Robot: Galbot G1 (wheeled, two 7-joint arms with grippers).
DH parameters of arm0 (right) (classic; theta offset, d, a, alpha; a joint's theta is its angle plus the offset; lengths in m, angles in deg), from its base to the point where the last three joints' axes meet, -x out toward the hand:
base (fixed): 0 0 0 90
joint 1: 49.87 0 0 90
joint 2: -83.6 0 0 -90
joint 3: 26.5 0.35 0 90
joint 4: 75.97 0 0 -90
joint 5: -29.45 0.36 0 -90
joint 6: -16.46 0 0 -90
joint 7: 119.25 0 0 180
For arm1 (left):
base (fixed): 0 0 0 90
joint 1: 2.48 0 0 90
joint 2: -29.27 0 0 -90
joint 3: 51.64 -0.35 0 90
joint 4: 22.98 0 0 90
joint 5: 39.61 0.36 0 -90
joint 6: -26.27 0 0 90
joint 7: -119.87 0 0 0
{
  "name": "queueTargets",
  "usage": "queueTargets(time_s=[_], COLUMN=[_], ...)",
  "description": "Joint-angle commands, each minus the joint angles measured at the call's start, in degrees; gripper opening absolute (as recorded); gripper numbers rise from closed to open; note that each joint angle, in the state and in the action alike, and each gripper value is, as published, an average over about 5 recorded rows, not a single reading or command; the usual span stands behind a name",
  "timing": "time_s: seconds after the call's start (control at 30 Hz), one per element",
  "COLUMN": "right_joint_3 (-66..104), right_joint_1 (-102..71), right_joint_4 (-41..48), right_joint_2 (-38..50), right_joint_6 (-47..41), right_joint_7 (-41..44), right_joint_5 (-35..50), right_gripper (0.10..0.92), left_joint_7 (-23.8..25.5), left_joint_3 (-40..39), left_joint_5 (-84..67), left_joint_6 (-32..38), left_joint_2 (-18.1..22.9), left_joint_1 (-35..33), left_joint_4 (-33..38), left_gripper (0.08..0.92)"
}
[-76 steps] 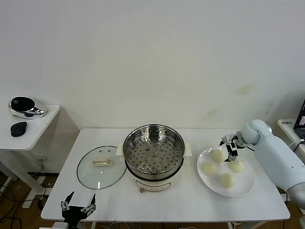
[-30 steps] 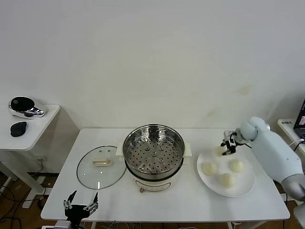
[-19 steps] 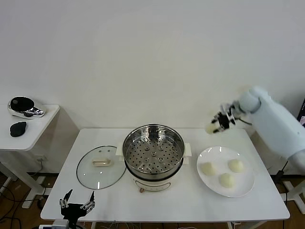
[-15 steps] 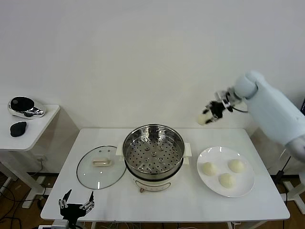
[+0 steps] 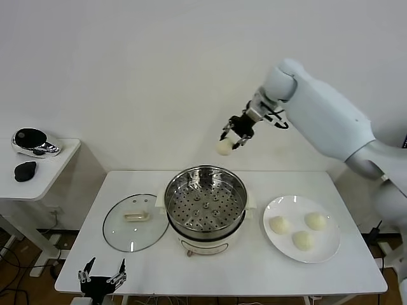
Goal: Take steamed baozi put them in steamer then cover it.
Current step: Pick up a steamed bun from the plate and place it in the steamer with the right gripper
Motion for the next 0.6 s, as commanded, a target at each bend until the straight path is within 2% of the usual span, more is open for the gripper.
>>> queueTargets(time_s=[0.03, 0.37, 0.6], right_joint_3=[-4.00, -2.95, -2.00], right_joint_1=[1.52, -4.72, -7.25], right_joint_4=[-2.58, 3.11, 4.88], right_joint_2=[-2.93, -7.40, -8.38], right_joint_6=[7.78, 7.80, 7.78], right_joint_7=[-2.33, -5.07, -4.64], right_joint_5=[-3.09, -13.38, -16.20], right_gripper=[0.454, 0.458, 0.458], left_joint_7=[-0.12, -0.48, -0.18], left_joint_3=[-0.01, 0.19, -0.20], left_joint_5=[0.11, -0.87, -1.37], left_joint_6=[-0.09, -0.11, -0.35], left_joint_2=[0.06, 0.44, 0.80], left_joint_1=[-0.38, -2.73, -2.27], left_joint_4=[0.36, 2.83, 3.19], left_gripper=[0.823, 0.823, 0.823])
